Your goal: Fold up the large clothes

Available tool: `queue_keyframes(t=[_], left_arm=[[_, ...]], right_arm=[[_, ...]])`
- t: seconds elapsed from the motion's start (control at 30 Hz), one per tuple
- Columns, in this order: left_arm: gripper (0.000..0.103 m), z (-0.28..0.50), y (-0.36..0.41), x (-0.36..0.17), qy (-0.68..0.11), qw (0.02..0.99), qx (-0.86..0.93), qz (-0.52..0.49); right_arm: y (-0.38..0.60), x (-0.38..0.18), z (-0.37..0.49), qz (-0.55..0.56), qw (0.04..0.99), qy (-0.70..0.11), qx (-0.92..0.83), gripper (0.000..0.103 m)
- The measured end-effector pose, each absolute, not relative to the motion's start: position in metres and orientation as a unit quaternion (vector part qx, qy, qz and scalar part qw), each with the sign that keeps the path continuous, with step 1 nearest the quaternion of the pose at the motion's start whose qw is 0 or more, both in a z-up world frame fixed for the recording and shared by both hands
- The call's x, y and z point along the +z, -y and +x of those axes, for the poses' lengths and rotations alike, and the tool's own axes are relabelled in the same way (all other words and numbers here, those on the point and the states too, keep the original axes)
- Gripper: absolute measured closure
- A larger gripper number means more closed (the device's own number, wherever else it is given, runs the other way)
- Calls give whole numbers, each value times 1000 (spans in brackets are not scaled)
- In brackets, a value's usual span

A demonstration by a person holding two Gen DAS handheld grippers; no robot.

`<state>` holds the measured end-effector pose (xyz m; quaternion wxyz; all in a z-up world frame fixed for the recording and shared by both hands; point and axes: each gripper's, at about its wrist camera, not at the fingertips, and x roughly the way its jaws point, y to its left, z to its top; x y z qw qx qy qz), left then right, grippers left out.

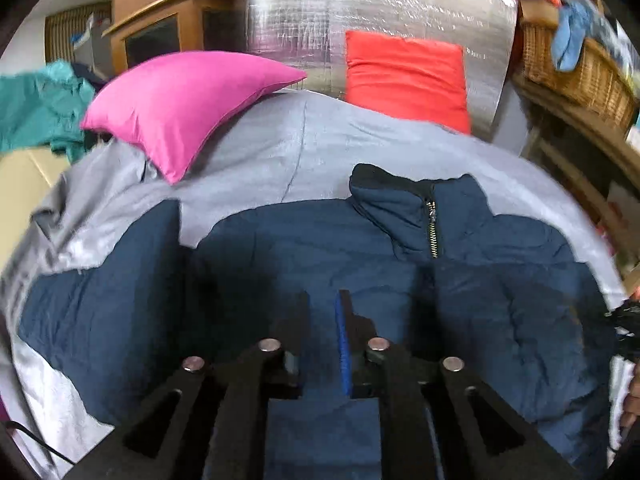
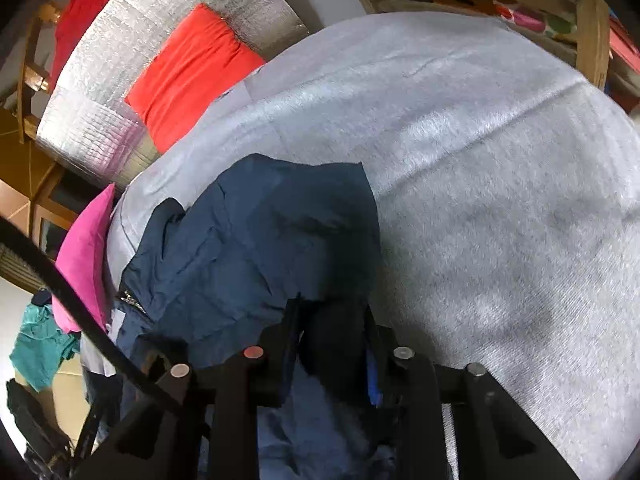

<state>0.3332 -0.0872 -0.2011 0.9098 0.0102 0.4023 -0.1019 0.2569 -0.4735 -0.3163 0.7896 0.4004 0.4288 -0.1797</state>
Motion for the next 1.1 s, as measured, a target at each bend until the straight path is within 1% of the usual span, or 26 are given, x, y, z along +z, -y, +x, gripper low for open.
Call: queue_keyframes(t=[0.03,0.1,0.13,0.17,0.23,0.3,0.43,0.5,0.57,0.7,0.73,0.77,0.8,0.83,0.87,0.9,0.93,1.0,1.1], left_arm=[[53,329,83,-202,-410,906,-108,2],[21,316,83,-200,-404,907,-119,-7],[20,309,87,-198,-390,912,-127,-7],[20,309,94,-195,-382,914,-135,-2],[15,300,117,-192,-371,913,-167,29],[12,292,142,-193,-370,909,-186,55],[12,278,181,-191,-369,901,-219,66],[11,272,202,-193,-353,907,-206,102],[11,271,219,-205,-358,904,-194,127],[11,277,236,-225,-376,894,-172,171],[11,280,231,-226,-377,895,-173,164],[13,283,227,-225,-379,896,-175,151],[25,286,222,-222,-380,897,-176,139],[44,289,217,-220,-381,898,-175,134],[54,293,211,-216,-381,900,-170,129],[70,297,208,-216,-382,900,-169,124],[76,301,200,-214,-384,901,-170,109],[83,307,186,-210,-387,902,-175,81],[88,310,162,-199,-384,905,-174,55]], right_arm=[[474,-315,256,407,789,-424,-180,72],[474,-310,253,413,793,-411,-178,66],[474,-309,252,416,794,-405,-179,60],[475,-310,250,420,793,-403,-181,59],[477,-316,249,429,785,-409,-181,59],[480,-318,246,430,782,-411,-185,59],[481,-318,246,431,780,-415,-182,59],[479,-318,249,430,780,-417,-181,59],[480,-319,250,431,778,-420,-177,59],[485,-323,251,447,769,-424,-171,59],[486,-324,251,452,766,-424,-170,59],[486,-325,251,454,765,-424,-169,59],[486,-325,251,454,765,-424,-169,59],[485,-324,251,452,766,-425,-169,59],[484,-324,252,451,766,-426,-168,59],[483,-323,252,447,768,-426,-167,59],[481,-322,253,443,771,-427,-167,59],[478,-321,254,431,776,-428,-168,59],[474,-318,255,415,785,-427,-172,60]])
